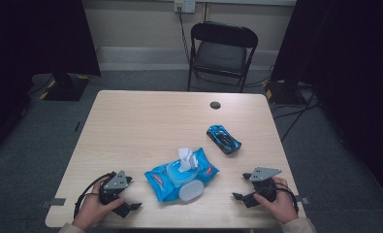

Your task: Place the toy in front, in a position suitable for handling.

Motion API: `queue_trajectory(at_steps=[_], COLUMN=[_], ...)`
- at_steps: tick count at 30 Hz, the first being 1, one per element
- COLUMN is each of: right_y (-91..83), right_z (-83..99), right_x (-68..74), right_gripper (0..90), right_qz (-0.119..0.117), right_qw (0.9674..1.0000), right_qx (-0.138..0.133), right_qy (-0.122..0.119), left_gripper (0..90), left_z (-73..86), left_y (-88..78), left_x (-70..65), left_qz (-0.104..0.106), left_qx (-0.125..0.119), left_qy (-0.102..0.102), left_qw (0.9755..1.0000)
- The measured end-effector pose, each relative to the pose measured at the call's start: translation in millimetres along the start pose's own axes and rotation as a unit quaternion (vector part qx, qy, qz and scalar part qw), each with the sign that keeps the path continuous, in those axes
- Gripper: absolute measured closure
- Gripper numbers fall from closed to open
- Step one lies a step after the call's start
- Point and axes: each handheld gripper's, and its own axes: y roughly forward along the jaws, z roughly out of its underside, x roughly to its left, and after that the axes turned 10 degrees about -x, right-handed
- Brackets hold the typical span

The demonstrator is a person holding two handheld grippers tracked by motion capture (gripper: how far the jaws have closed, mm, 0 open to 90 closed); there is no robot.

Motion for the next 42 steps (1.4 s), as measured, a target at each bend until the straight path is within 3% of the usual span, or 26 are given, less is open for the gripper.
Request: queue_trajectory(at_steps=[6,11,13,16,18,19,20,21,22,23,25,32,35,42], right_y=[0.1,0.2,0.6,1.0,1.8,2.3,2.0,1.6,2.0,2.9,7.4,26.7,34.5,43.0], right_z=[-0.2,-0.3,-0.3,-1.1,-2.1,-6.7,-9.4,-14.2,-18.4,-22.2,-28.7,-44.1,-53.5,-60.3], right_x=[-1.4,-2.2,-2.6,-4.0,-4.2,-3.7,-2.4,0.0,1.6,3.1,4.9,9.7,7.1,-5.1], right_gripper=[13.0,12.6,12.4,13.6,15.6,18.4,20.0,22.0,22.4,22.5,22.8,25.4,26.7,29.1], right_qz=[-0.004,-0.010,-0.013,-0.020,-0.023,-0.027,-0.025,-0.027,-0.030,-0.034,-0.042,-0.049,-0.051,-0.049], right_qw=[1.0000,0.9999,0.9999,0.9998,0.9997,0.9995,0.9995,0.9994,0.9993,0.9992,0.9989,0.9983,0.9981,0.9985], right_qx=[0.000,0.001,0.000,0.000,-0.001,0.008,0.003,-0.007,-0.013,-0.013,-0.016,-0.013,-0.016,-0.017], right_qy=[-0.001,-0.003,-0.005,-0.008,-0.010,-0.014,-0.017,-0.019,-0.018,-0.017,-0.014,-0.029,-0.030,-0.018], left_gripper=[0.0,0.0,0.0,3.2,20.3,21.0,15.4,11.9,17.0,19.5,14.6,18.5,19.3,25.2], left_z=[-0.1,-0.6,-1.2,-2.7,-3.4,-5.4,-7.9,-10.1,-12.2,-13.9,-17.7,-28.6,-36.5,-47.2], left_y=[0.1,0.7,-0.1,-4.3,-5.6,-5.9,-4.7,-4.2,-3.2,-2.2,0.8,3.7,8.1,13.2], left_x=[-0.3,-4.8,-5.5,-9.1,-10.4,-13.3,-15.9,-18.0,-20.4,-21.7,-25.0,-38.4,-47.4,-50.2], left_qz=[-0.002,-0.019,-0.014,0.006,0.009,0.018,0.015,0.011,0.003,0.000,0.005,-0.007,-0.006,-0.018], left_qx=[0.000,-0.001,0.003,-0.006,-0.010,-0.018,-0.021,-0.021,-0.025,-0.026,-0.030,-0.027,-0.032,-0.047], left_qy=[-0.001,-0.015,-0.012,-0.028,-0.031,-0.053,-0.063,-0.055,-0.046,-0.046,-0.051,-0.029,-0.029,-0.028], left_qw=[1.0000,0.9997,0.9998,0.9996,0.9994,0.9983,0.9977,0.9982,0.9986,0.9986,0.9982,0.9992,0.9991,0.9983])
